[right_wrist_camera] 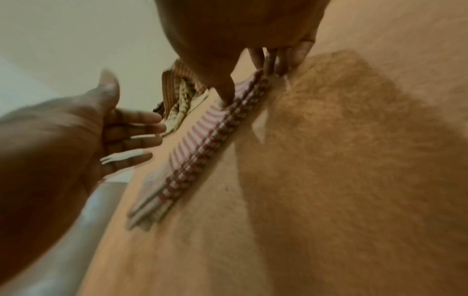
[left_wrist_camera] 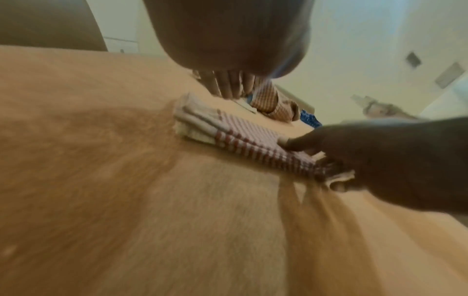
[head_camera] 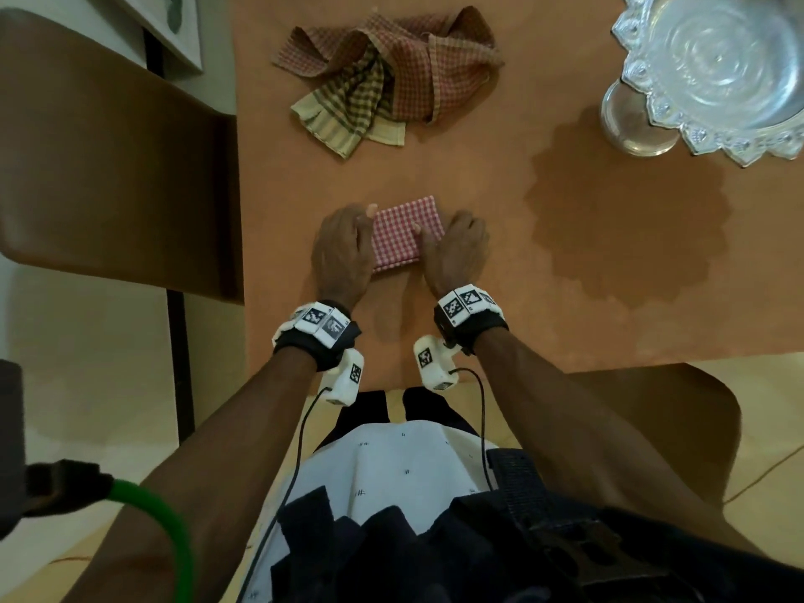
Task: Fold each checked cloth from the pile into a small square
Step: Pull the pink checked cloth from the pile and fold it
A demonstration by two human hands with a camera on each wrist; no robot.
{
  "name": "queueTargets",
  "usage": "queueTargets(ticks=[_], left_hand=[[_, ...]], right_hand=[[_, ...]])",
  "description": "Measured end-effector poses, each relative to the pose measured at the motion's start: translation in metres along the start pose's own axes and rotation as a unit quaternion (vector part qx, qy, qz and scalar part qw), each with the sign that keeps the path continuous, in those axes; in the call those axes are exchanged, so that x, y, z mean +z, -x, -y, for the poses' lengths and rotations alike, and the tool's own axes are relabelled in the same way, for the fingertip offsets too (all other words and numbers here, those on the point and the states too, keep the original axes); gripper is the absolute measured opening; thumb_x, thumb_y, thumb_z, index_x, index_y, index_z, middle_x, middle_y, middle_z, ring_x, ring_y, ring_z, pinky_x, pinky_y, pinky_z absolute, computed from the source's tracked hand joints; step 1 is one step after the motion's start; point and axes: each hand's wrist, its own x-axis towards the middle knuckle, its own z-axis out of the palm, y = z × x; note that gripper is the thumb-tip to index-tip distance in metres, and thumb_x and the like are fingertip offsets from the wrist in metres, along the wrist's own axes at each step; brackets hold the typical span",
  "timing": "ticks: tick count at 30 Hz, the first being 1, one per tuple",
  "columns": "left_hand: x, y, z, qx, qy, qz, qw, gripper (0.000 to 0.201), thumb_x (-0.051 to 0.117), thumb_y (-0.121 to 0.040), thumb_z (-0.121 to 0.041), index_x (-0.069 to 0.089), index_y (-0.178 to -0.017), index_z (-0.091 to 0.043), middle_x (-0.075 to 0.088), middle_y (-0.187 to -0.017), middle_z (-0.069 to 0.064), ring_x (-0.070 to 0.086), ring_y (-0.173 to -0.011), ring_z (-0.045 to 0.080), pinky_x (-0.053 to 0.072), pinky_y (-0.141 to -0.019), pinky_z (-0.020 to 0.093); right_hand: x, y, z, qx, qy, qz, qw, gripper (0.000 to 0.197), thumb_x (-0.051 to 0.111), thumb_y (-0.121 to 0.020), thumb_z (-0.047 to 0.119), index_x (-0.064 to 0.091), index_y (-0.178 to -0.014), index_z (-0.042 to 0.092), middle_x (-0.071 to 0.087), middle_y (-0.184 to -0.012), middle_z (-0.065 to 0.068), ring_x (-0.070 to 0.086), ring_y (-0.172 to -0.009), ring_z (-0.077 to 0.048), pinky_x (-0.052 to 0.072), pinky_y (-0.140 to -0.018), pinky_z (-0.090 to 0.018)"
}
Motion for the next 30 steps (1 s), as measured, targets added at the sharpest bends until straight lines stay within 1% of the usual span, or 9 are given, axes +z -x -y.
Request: queueTargets(ticks=[3,6,8,9,11,14,17,23,30], left_hand=[[-0.010,-0.019,-0.010,-0.121,0.113,0.056,0.985,0.054,0.035,-0.105,-0.045,0.069,-0.086,-0.008,0.071,-0.077,0.004,0.064,-0.065,0.014,0.055,-0.068,0.032],[-0.015,-0.034,-0.007,-0.217,0.166,0.164,0.948,0.064,0.035,-0.102,-0.058,0.072,-0.089,-0.007,0.075,-0.079,0.008,0.067,-0.063,0.014,0.058,-0.066,0.032],[-0.021,-0.041,-0.006,-0.236,0.166,0.230,0.929,0.067,0.036,-0.098,-0.064,0.071,-0.093,-0.007,0.075,-0.084,0.013,0.069,-0.066,0.020,0.060,-0.070,0.037],[-0.024,-0.044,-0.004,-0.241,0.168,0.256,0.921,0.069,0.037,-0.097,-0.067,0.071,-0.094,-0.006,0.076,-0.086,0.014,0.070,-0.069,0.023,0.060,-0.071,0.038],[-0.031,-0.051,0.001,-0.246,0.162,0.282,0.913,0.075,0.037,-0.093,-0.073,0.072,-0.097,-0.007,0.076,-0.087,0.013,0.073,-0.074,0.026,0.061,-0.071,0.037],[-0.043,-0.057,0.012,-0.249,0.143,0.259,0.922,0.077,0.044,-0.083,-0.081,0.075,-0.095,-0.012,0.076,-0.089,0.006,0.074,-0.077,0.020,0.061,-0.071,0.033],[-0.049,-0.058,0.032,-0.254,0.160,0.235,0.925,0.062,0.068,-0.072,-0.073,0.072,-0.085,-0.013,0.073,-0.085,0.003,0.071,-0.078,0.017,0.061,-0.071,0.033],[-0.048,-0.052,0.050,-0.227,0.106,0.184,0.951,0.018,0.078,-0.084,-0.023,0.072,-0.093,-0.008,0.073,-0.084,0.013,0.071,-0.079,0.026,0.062,-0.074,0.037],[-0.046,-0.042,0.056,-0.170,0.010,0.143,0.975,0.024,0.075,-0.086,-0.024,0.071,-0.102,-0.007,0.074,-0.095,0.012,0.070,-0.085,0.021,0.059,-0.081,0.035]], right_hand=[[-0.009,-0.006,0.008,0.038,-0.036,0.064,0.997,0.048,0.074,-0.079,0.047,0.058,-0.099,0.007,0.064,-0.102,-0.013,0.059,-0.094,-0.031,0.047,-0.076,-0.037],[-0.021,-0.011,0.018,0.057,-0.079,0.093,0.991,0.038,0.073,-0.076,0.031,0.046,-0.056,0.013,0.054,-0.063,-0.004,0.055,-0.065,-0.026,0.030,-0.048,-0.026],[-0.026,-0.005,0.030,0.033,-0.103,0.091,0.990,0.020,0.065,-0.080,0.021,0.055,-0.067,0.010,0.059,-0.074,-0.008,0.058,-0.074,-0.029,0.038,-0.053,-0.027],[-0.026,0.000,0.036,-0.001,-0.104,0.076,0.992,0.014,0.061,-0.085,0.019,0.062,-0.087,0.005,0.064,-0.091,-0.015,0.061,-0.087,-0.033,0.045,-0.065,-0.032],[-0.021,0.015,0.051,-0.102,-0.080,0.053,0.990,0.032,0.059,-0.090,0.018,0.058,-0.114,-0.003,0.062,-0.113,-0.023,0.059,-0.101,-0.038,0.045,-0.080,-0.042],[-0.013,0.041,0.072,-0.256,-0.048,0.032,0.965,0.032,0.072,-0.079,0.014,0.059,-0.105,0.000,0.062,-0.095,-0.019,0.057,-0.079,-0.035,0.040,-0.063,-0.040],[0.010,0.058,0.077,-0.333,-0.029,0.024,0.942,0.035,0.075,-0.071,0.006,0.061,-0.102,-0.001,0.062,-0.095,-0.019,0.057,-0.080,-0.034,0.049,-0.069,-0.042],[0.034,0.072,0.069,-0.367,-0.023,0.072,0.927,0.043,0.069,-0.066,-0.009,0.059,-0.108,-0.003,0.060,-0.101,-0.019,0.053,-0.086,-0.030,0.049,-0.072,-0.038],[0.042,0.071,0.063,-0.389,-0.007,0.123,0.913,0.043,0.066,-0.073,-0.007,0.058,-0.115,-0.002,0.059,-0.105,-0.017,0.051,-0.085,-0.028,0.049,-0.074,-0.040]])
